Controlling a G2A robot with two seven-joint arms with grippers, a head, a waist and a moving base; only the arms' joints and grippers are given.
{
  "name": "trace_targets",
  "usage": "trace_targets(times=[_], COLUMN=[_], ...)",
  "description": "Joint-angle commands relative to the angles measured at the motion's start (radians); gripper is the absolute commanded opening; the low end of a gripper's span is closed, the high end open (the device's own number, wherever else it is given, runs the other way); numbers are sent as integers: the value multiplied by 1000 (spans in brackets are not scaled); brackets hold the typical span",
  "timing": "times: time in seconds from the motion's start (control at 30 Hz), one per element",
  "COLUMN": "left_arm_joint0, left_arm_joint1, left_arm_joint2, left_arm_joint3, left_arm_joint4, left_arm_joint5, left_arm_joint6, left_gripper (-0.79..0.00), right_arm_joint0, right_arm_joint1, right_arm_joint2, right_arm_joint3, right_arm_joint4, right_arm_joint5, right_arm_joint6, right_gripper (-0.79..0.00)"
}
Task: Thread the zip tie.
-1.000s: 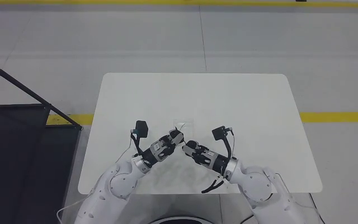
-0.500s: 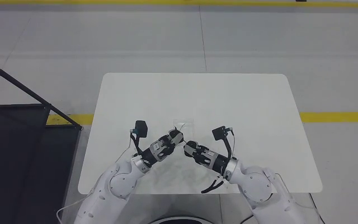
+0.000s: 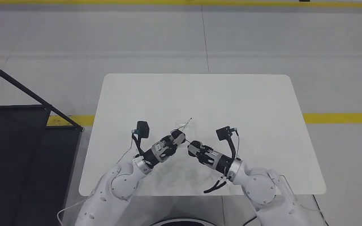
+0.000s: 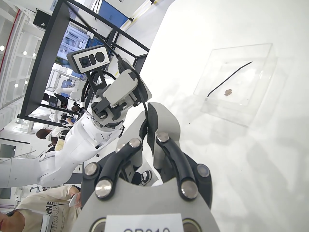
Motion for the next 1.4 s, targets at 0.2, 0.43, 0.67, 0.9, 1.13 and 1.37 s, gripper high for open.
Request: trace_targets(times=[0.2,0.43,0.67,0.9,1.13,1.37], left_arm_joint0=[1,4,4,3,5,5], left_arm_joint1=[1,2,3,4,4,4], left_arm_joint2=[-2,-3,-2,-2,-1,1], left_arm_joint3=[4,4,6,7,6,5], left_arm_joint4=[8,11,14,12,11,11], left_arm_joint5=[-9,-13,-18,-22,-18,-17], left_arm_joint6=[11,18,19,18,20,23], left_gripper=[-785,-785,-785,-785,-785,-785], right_arm_joint0=[16,28,36,42,40,34], right_arm_joint1=[0,0,1,0,1,3], right_arm_joint2=[0,0,3,-5,-7,-3], right_arm_joint3=[9,17,22,23,21,17], right_arm_joint4=[24,46,66,59,55,54], right_arm_joint5=[24,32,24,25,20,17], right_arm_joint6=[32,45,60,60,56,54], right_gripper=[-548,-465,-511,-625,-785,-785])
